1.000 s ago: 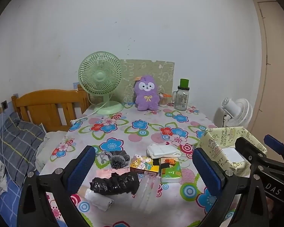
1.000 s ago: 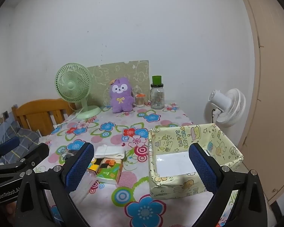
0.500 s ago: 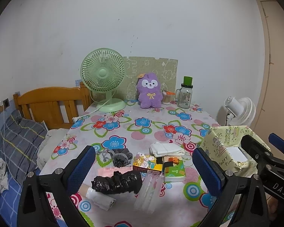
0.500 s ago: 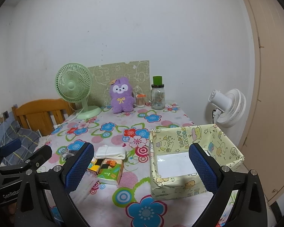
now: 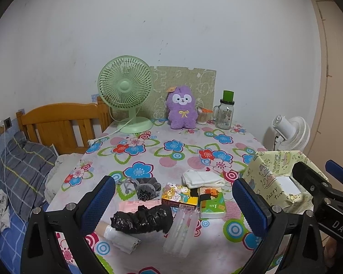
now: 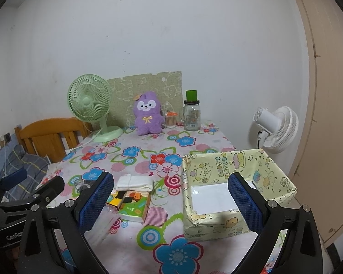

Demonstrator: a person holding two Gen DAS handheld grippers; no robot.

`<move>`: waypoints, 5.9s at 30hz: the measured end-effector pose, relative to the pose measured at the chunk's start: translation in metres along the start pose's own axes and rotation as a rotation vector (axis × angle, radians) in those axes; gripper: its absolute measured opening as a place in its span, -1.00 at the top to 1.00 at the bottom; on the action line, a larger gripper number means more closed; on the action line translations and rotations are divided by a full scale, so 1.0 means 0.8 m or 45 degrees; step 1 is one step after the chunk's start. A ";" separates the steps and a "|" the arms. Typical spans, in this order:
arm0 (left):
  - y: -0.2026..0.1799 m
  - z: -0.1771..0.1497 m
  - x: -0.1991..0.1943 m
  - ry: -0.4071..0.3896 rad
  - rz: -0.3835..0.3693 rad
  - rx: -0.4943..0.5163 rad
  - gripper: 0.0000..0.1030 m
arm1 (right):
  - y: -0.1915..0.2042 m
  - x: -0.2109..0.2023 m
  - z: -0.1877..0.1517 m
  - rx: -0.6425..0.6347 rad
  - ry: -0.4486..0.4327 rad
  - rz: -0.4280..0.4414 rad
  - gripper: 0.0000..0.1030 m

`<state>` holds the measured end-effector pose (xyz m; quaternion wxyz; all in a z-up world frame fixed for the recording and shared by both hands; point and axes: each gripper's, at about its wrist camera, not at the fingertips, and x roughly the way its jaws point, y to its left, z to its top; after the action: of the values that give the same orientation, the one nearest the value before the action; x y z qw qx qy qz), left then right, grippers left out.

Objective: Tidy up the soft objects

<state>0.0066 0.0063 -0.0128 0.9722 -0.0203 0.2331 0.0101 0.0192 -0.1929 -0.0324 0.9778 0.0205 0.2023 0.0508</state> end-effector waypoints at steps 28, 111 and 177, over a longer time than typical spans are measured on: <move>0.008 0.000 0.001 0.002 0.002 -0.013 -0.99 | 0.004 -0.003 -0.001 -0.017 -0.009 -0.005 -0.97; 0.119 -0.112 0.140 0.523 0.101 0.000 -0.83 | 0.160 0.176 -0.114 -0.117 0.598 0.126 -0.51; 0.057 -0.069 0.087 0.366 0.021 0.041 -0.08 | 0.121 0.128 -0.078 -0.018 0.523 0.211 0.62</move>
<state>0.0426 0.0500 -0.0954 0.9288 -0.0039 0.3703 0.0113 0.0795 -0.0844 -0.1240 0.9087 0.0194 0.3944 0.1355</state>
